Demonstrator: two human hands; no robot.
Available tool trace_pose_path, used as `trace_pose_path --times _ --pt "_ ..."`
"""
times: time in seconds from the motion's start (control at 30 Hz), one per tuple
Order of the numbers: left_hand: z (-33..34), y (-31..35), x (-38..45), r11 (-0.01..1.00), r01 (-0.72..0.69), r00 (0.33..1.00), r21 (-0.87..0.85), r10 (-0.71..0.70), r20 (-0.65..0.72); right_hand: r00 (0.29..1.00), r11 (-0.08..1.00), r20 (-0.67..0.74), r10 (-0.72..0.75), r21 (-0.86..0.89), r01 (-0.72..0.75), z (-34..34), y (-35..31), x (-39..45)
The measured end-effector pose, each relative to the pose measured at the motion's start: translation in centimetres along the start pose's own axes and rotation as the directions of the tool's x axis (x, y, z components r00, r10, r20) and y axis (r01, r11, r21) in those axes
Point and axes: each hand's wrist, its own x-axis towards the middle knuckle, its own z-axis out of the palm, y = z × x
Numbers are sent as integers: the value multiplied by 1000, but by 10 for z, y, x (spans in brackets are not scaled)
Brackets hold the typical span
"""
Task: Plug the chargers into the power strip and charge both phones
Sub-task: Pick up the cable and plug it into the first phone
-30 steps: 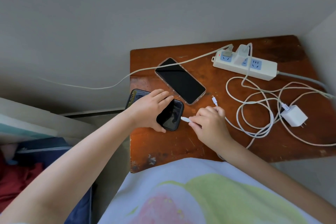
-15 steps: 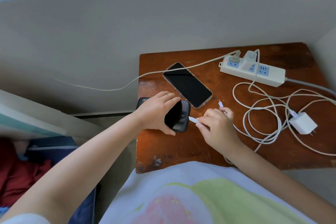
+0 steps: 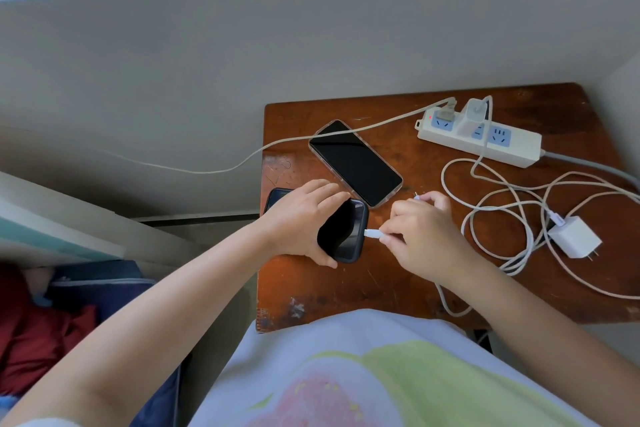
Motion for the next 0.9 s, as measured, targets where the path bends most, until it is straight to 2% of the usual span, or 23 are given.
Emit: trace_pose_path --times 0.07,0.17,0.27,0.37,0.67,0.9 --pt "1 1 0 1000 -8 1000 -1 8 4 1000 1000 24 3 -3 -3 -4 1 1" --pt "1 3 2 1000 -6 1000 0 6 -8 993 998 -114 -37 -54 31 -2 0 -3" --pt "2 3 3 1000 0 999 -4 0 -34 979 1000 -202 24 7 -23 7 -3 -9" --pt "2 4 2 1000 -18 997 19 20 -73 974 997 -215 68 41 -60 15 -1 -16" --pt "5 13 -4 993 -74 951 89 97 -292 954 999 -301 9 49 6 18 13 -14" --pt "14 13 -4 990 -69 949 122 103 -299 955 997 -290 -63 20 72 29 18 -22"
